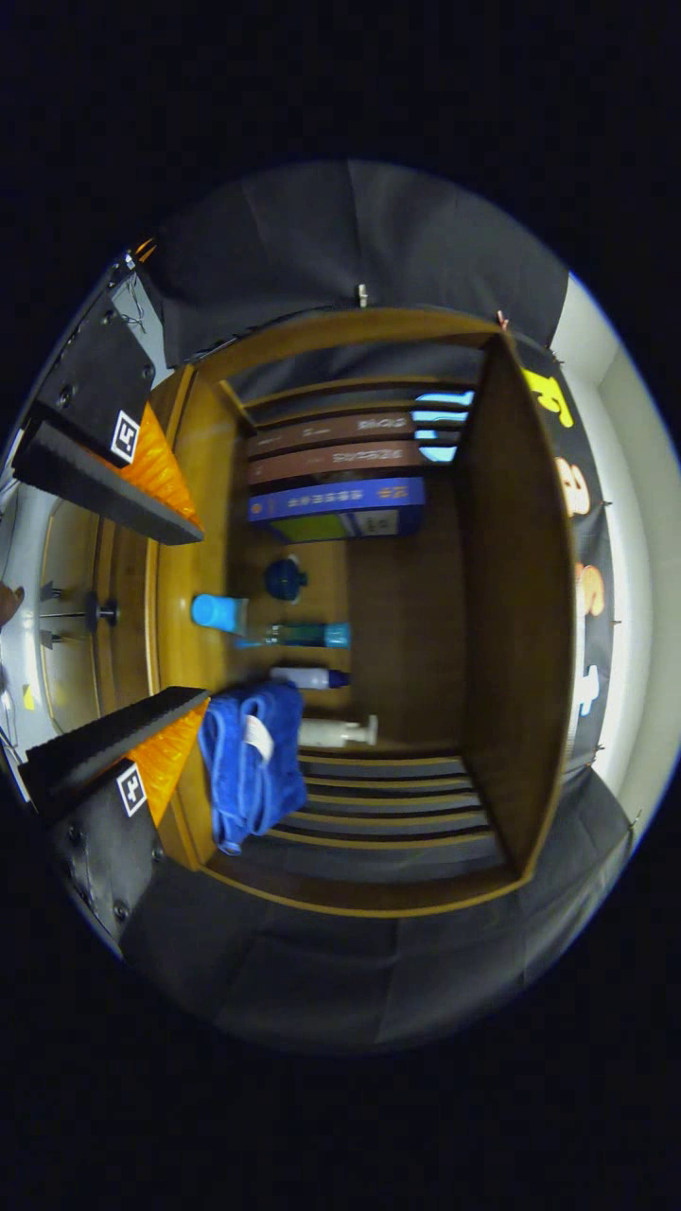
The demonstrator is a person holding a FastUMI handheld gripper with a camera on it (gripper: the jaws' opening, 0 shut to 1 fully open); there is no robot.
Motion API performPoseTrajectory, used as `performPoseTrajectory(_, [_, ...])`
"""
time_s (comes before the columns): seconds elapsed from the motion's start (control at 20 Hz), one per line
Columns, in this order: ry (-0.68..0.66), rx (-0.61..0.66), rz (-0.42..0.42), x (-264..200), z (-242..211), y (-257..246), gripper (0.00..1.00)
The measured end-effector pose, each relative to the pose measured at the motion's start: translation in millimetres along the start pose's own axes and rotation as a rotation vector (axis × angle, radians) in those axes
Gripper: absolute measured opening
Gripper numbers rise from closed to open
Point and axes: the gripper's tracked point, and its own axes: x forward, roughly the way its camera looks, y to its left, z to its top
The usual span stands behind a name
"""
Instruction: Pull open the drawer, take out the items inside it, and place them on the countertop above the cabinet.
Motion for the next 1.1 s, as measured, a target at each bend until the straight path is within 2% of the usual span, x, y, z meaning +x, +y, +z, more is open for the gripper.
performPoseTrajectory(0.35, [-0.147, 0.010, -0.005, -64, 78, -1, 0.98])
performPoseTrajectory(0.6, [-0.154, 0.004, 0.008, -87, 86, 2, 0.98])
performPoseTrajectory(1.1, [-0.194, 0.001, 0.025, -100, 103, 5, 0.98])
